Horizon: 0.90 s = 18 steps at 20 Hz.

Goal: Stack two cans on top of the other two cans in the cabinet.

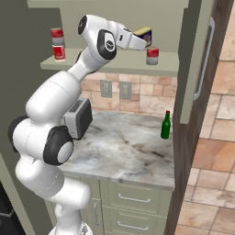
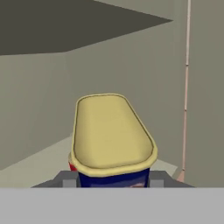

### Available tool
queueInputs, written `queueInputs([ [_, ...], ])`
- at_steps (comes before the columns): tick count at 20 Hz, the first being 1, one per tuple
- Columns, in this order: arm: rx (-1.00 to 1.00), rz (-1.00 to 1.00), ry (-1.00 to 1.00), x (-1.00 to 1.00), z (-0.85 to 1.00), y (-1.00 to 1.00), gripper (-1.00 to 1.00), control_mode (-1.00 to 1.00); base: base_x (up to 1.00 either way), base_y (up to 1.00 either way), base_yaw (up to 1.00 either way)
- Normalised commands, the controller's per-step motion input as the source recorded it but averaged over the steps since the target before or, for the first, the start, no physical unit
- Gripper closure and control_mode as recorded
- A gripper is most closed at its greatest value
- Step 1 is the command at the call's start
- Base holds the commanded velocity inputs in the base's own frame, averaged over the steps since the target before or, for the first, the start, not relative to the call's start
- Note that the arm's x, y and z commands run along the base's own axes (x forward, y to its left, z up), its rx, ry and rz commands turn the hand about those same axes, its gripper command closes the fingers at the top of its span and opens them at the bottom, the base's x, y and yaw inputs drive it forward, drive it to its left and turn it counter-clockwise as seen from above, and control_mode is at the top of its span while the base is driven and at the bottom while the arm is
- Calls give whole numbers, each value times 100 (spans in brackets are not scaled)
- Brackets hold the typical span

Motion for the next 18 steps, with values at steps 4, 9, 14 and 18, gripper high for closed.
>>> queueInputs([
  [4,0,0,4,9,0,-12,100,-100,0,0,0],
  [9,0,0,4,14,0,-8,100,-100,0,0,0],
  [14,0,0,7,14,0,-4,100,-100,0,0,0],
  [18,0,0,10,16,0,-2,100,-100,0,0,0],
])
